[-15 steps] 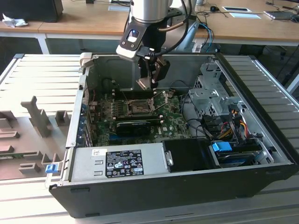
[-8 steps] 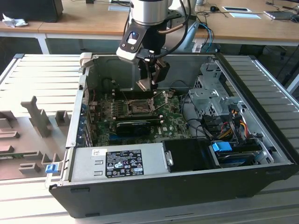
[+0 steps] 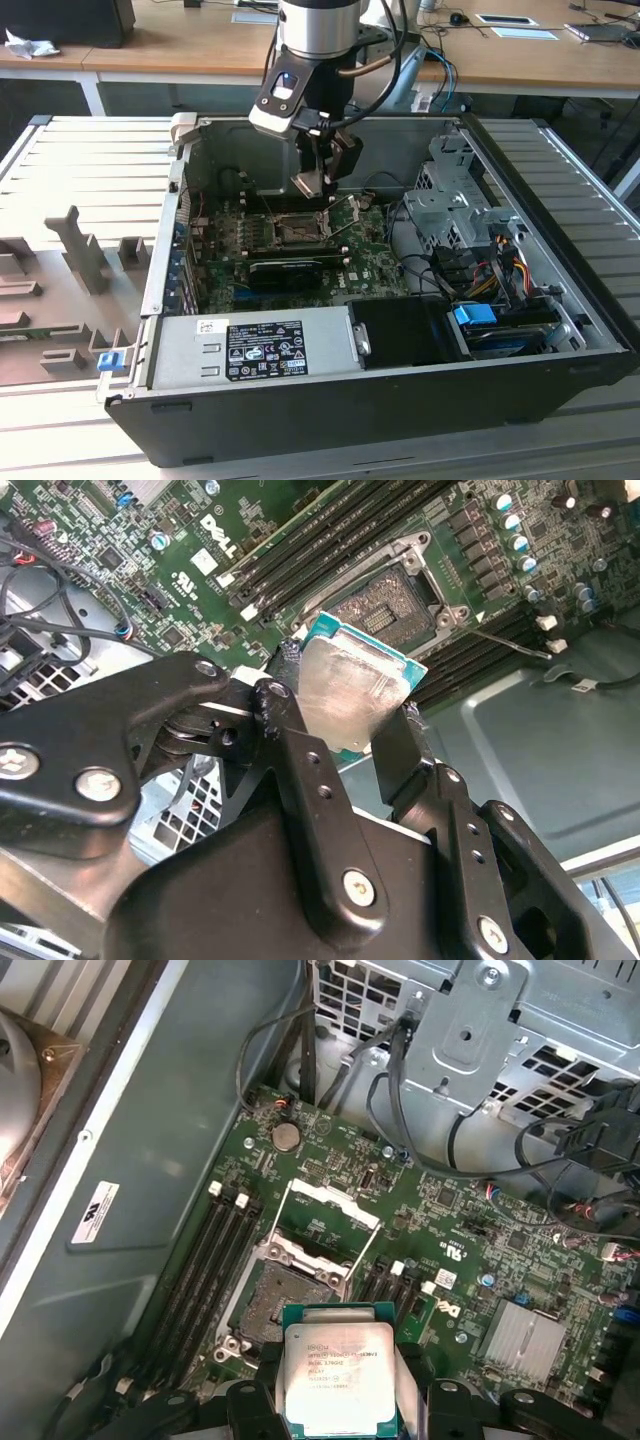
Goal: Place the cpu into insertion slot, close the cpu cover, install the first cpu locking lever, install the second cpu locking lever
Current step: 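Place the cpu into insertion slot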
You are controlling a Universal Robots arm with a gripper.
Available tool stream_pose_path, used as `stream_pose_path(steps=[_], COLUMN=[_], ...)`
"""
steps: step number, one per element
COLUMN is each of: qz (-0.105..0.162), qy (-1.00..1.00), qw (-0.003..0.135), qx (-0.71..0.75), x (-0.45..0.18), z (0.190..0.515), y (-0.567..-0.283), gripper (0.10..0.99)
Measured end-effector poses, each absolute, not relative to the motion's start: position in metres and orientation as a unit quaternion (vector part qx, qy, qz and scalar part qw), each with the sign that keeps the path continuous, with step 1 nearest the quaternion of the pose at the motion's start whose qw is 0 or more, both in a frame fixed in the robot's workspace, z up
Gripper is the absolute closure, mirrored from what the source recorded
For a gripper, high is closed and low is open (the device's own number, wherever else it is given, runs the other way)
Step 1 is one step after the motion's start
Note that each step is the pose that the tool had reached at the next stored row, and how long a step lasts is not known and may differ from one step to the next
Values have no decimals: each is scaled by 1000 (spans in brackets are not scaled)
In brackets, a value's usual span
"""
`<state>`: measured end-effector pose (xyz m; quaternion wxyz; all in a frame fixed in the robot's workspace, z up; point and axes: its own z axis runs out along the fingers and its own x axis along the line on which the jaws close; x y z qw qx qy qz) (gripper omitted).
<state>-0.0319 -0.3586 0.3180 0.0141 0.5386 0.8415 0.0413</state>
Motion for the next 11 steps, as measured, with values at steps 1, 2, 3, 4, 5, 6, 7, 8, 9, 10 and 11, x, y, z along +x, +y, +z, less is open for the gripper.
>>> stream_pose_path(steps=[1,2,3,4,5,6,7,8,9,10,11], qz=[41,41,41,41,41,41,41,41,41,41,41], qy=[841,841,841,841,841,841,841,841,841,841,841], qw=[14,14,14,14,14,14,14,14,14,14,14], qx=[539,539,539,539,539,539,539,539,539,539,539], x=[-32,-32,-32,-32,-32,-32,-32,-32,-32,-32,-32], z=[318,317,316,316,315,314,314,313,312,311,310], y=[-359,-359,-359,-359,-359,-359,-359,-359,-359,-359,-359], gripper=[557,557,557,557,557,557,557,557,557,557,557])
